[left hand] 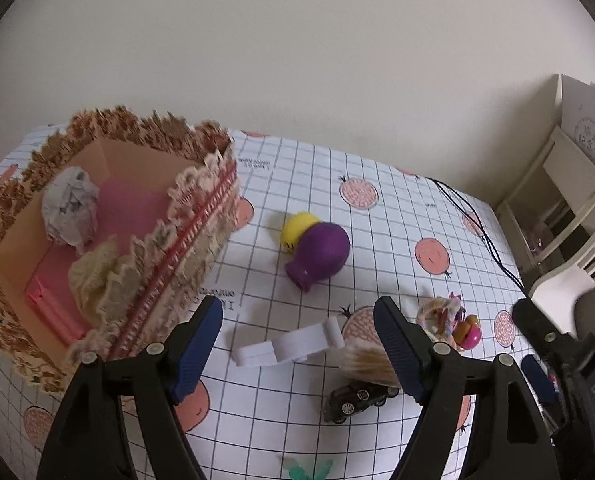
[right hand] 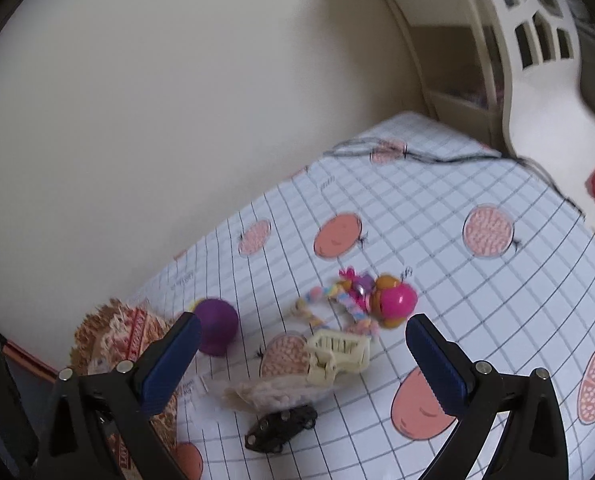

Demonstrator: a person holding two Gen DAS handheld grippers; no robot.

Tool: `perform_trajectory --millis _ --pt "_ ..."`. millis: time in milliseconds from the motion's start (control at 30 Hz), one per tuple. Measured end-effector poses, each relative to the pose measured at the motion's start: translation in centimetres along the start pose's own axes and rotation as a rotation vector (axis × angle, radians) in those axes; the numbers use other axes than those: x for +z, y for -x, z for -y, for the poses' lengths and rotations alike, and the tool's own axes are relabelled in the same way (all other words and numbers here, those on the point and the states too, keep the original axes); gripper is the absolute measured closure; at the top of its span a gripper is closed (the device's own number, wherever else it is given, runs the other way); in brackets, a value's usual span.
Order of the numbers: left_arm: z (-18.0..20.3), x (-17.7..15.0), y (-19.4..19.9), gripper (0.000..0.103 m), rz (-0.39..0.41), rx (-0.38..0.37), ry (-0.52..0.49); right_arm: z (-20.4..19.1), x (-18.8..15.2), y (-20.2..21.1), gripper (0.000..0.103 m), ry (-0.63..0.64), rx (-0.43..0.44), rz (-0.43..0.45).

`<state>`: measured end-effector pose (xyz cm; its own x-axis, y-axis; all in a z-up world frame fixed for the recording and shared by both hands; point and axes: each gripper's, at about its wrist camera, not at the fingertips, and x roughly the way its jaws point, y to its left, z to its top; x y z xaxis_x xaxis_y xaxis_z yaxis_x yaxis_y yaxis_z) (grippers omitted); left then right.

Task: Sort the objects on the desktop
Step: 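Move both tools away from the box toward the loose toys on the table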

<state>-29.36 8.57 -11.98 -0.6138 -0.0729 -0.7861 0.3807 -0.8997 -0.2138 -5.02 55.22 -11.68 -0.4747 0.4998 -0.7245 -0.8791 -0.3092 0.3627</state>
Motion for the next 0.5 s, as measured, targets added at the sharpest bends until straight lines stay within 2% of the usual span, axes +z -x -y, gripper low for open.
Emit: perform_trajectory --millis 133,333,500 --pt "-0.3 -0.3 -1.1 0.024 -0.042 -0.004 0.005 0.3 -0.8 -1.5 0.0 -0.037 0.019 -0.094" --pt "-0.6 -1.0 -3.3 0.024 -0.119 0.018 0.0 0.9 -2.3 -4.1 0.0 -0.091 -0.016 -0.217" --pt "-0.8 -1.4 -4.3 0.024 -0.159 0.011 -0.006 0.9 -3.2 -5.1 0.0 -0.096 -0.025 -0.271"
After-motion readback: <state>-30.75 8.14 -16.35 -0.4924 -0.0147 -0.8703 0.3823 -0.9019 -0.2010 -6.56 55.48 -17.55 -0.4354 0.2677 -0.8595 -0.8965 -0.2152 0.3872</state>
